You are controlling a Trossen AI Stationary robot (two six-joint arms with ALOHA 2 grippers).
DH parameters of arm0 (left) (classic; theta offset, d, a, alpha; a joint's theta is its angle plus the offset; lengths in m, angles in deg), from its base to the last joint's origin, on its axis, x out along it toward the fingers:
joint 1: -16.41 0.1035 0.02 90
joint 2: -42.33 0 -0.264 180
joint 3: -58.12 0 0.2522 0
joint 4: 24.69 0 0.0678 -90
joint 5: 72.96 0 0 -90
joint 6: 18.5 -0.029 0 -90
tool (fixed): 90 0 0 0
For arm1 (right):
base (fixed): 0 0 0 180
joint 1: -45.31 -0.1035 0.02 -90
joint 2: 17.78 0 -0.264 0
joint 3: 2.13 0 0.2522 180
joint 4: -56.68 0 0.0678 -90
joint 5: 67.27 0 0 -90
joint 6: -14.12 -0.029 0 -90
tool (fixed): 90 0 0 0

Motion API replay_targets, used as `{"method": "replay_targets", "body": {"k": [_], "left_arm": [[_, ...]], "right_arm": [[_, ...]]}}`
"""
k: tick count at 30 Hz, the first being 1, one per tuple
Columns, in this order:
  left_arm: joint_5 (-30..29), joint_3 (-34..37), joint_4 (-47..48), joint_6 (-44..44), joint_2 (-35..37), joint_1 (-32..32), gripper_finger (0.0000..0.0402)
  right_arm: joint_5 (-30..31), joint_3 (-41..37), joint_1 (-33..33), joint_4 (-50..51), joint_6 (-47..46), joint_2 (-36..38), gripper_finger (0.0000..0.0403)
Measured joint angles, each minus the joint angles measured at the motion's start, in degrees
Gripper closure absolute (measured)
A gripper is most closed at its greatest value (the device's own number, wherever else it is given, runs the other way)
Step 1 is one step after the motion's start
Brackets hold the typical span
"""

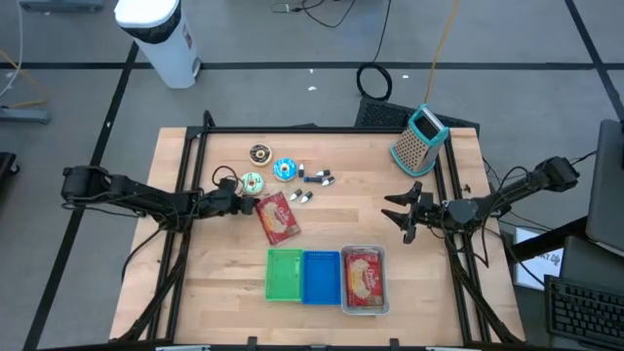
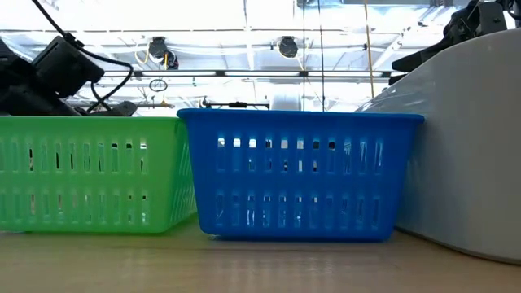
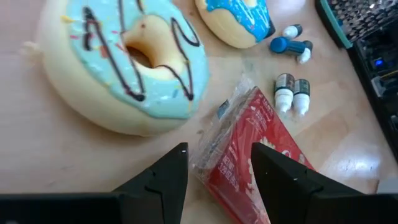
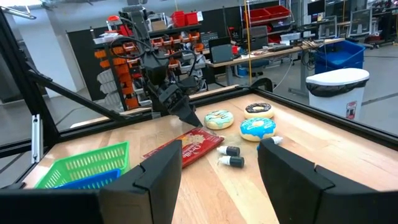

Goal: Pick & Place Food Item
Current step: Put the red popcorn bag into the white bin

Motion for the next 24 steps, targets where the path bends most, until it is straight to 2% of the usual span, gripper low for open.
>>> {"method": "replay_targets", "body": {"k": [6, 13, 17, 24], "left_arm": [[3.12, -1.88, 0.23, -3.17, -3.69, 0.0, 0.0227], [3.41, -3.48, 0.31, -4.67, -7.17, -0.02, 0.0234], [3.15, -3.58, 0.3, -5.02, -8.08, -0.04, 0.0273], [2.45, -3.32, -3.7, -8.97, -8.28, -0.05, 0.038]], "right_arm": [[0.0, 0.0, 0.0, 0.0, 0.0, -0.02, 0.0204], [0.0, 0.0, 0.0, -0.01, -0.2, -0.02, 0.0204], [0.02, 0.0, 0.0, 0.0, -0.22, -0.02, 0.0204], [0.02, 0.02, 0.0, 0.0, -0.63, -0.02, 0.0204]]}}
